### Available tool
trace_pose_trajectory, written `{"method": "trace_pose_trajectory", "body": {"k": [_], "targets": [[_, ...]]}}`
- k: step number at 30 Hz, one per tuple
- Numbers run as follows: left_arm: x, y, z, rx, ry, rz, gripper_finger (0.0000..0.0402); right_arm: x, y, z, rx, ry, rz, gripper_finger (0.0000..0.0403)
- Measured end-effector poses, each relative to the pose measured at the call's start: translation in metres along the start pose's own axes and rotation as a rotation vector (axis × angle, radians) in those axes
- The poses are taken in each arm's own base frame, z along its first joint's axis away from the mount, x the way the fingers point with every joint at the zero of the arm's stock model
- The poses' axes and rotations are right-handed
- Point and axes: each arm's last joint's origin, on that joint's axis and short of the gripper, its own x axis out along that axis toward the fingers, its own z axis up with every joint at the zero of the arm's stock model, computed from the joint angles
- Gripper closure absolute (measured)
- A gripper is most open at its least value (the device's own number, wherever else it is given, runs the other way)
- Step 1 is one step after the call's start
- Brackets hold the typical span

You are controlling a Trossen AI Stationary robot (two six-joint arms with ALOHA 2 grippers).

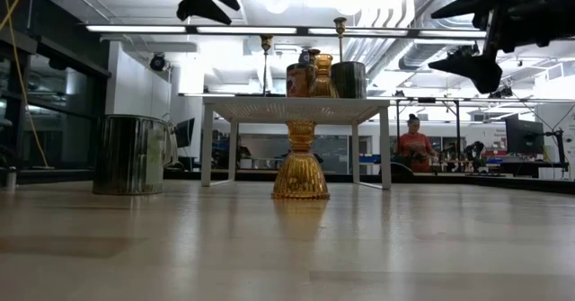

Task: Pick & Place candle stick holders
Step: Put the green and silver scented candle on the shelf

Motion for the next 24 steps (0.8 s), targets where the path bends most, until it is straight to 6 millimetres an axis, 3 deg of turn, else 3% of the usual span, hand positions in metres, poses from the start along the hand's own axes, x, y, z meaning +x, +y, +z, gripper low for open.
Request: {"method": "trace_pose_trajectory", "body": {"k": [14, 21, 24], "targets": [[-0.002, -0.04, -0.014, -0.004, 0.031, 0.073, 0.0185, -0.007, -0.013, -0.032, 0.036, -0.035, 0.059, 0.0027], [-0.003, -0.043, -0.017, -0.01, 0.048, 0.08, 0.0185, -0.009, -0.022, -0.044, 0.049, -0.035, 0.059, 0.0027], [0.006, -0.042, -0.026, -0.027, 0.056, 0.071, 0.0185, -0.009, -0.023, -0.045, 0.048, -0.036, 0.058, 0.0027]]}}
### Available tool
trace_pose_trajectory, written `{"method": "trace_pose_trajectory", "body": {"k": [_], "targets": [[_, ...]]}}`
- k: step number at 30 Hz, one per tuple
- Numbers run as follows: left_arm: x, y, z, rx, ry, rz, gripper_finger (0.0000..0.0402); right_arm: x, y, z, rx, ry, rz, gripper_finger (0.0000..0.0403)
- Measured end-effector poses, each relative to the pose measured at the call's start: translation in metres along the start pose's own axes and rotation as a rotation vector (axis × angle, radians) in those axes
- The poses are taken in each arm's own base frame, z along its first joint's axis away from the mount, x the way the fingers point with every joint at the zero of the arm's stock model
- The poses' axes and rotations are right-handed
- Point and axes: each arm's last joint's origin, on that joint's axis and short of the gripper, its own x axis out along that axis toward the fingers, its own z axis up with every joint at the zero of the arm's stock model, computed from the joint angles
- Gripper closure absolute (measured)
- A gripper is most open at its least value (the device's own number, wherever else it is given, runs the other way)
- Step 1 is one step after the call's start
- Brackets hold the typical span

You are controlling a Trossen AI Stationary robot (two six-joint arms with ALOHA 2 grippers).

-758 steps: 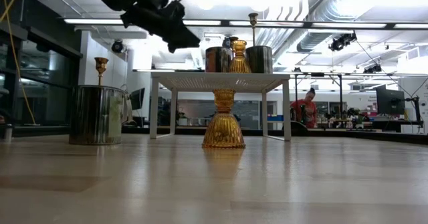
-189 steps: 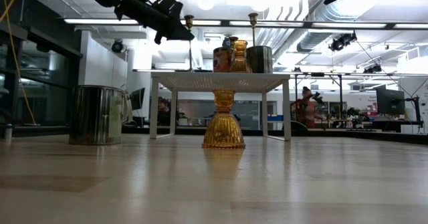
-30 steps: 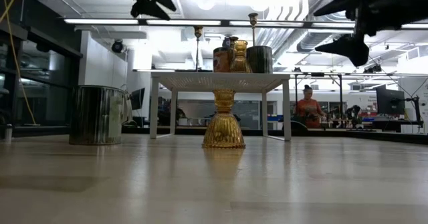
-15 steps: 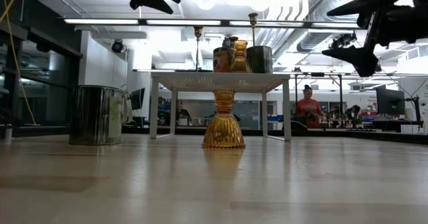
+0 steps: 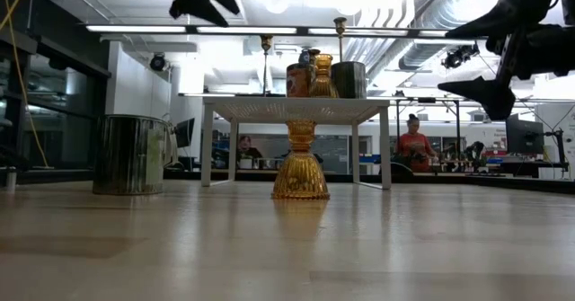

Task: Pick & Place candle stick holders
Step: Put the green and silver scented candle on the shelf

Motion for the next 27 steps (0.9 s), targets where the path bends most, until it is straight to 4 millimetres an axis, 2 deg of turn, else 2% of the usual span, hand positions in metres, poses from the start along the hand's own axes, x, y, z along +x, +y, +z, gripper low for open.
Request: {"method": "trace_pose_trajectory", "body": {"k": [8, 12, 20, 27], "targets": [[0.027, 0.005, -0.043, -0.111, -0.052, -0.12, 0.0185, 0.0, -0.004, -0.004, -0.028, 0.038, -0.035, 0.0027], [0.028, 0.009, -0.056, -0.15, -0.104, -0.156, 0.0185, 0.0, -0.006, -0.006, -0.037, 0.069, -0.064, 0.0027], [-0.001, 0.014, -0.055, -0.076, -0.162, -0.221, 0.0185, 0.001, -0.007, -0.008, -0.047, 0.085, -0.074, 0.0027], [-0.031, 0.027, -0.069, 0.028, -0.121, -0.13, 0.0185, 0.001, -0.007, -0.008, -0.048, 0.088, -0.077, 0.0027]]}}
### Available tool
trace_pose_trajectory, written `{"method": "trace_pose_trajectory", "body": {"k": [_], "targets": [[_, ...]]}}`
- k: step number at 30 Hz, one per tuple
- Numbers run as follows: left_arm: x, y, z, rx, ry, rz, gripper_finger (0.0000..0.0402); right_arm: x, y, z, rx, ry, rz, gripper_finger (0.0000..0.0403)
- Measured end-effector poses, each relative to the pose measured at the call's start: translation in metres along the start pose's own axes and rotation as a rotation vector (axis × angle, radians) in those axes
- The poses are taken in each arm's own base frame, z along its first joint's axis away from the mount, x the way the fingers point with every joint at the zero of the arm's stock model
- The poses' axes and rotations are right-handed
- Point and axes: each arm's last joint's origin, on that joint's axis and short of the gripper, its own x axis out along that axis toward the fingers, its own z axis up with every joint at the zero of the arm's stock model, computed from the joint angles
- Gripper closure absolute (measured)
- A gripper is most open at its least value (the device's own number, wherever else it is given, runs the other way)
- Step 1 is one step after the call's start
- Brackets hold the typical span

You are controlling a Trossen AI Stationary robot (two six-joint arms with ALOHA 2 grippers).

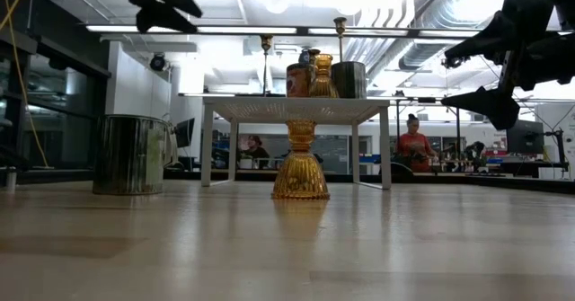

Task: Pick & Place candle stick holders
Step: Put the green and silver scented candle on the shelf

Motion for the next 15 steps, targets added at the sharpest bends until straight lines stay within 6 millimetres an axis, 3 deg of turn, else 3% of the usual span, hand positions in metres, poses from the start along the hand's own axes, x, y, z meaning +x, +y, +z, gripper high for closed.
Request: {"method": "trace_pose_trajectory", "body": {"k": [6, 15], "targets": [[-0.005, 0.003, -0.008, 0.038, 0.078, 0.023, 0.0185, 0.0, 0.0, 0.0, 0.0, 0.0, 0.0, 0.0027], [0.013, 0.006, -0.021, -0.092, 0.224, 0.157, 0.0185, 0.0, 0.0, 0.0, 0.0, 0.0, -0.001, 0.0027]]}}
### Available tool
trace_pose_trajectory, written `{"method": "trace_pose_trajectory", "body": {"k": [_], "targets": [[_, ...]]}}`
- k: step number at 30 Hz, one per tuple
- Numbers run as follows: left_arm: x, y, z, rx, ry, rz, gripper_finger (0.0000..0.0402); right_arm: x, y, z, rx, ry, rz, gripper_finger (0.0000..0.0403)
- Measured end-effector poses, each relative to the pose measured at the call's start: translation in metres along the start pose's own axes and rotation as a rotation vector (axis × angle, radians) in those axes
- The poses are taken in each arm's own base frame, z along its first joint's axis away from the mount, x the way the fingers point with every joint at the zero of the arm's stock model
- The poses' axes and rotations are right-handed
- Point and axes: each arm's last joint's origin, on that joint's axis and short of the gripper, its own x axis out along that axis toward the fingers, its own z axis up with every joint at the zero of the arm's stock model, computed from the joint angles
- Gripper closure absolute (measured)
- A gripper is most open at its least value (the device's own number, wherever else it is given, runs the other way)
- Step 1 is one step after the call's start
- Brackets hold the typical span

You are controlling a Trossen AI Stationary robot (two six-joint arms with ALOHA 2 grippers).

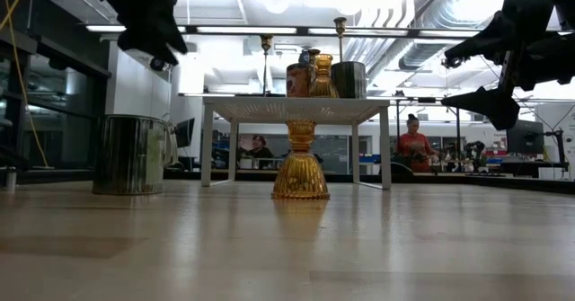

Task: Pick & Place candle stick holders
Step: Put the green and silver scented candle on the shelf

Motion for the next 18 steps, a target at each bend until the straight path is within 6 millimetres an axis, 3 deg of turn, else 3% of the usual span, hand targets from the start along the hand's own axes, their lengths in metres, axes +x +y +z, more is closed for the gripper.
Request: {"method": "trace_pose_trajectory", "body": {"k": [18], "targets": [[0.022, -0.002, -0.01, -0.29, 0.226, 0.104, 0.0185, 0.0, 0.0, 0.0, 0.0, -0.001, 0.0, 0.0027]]}}
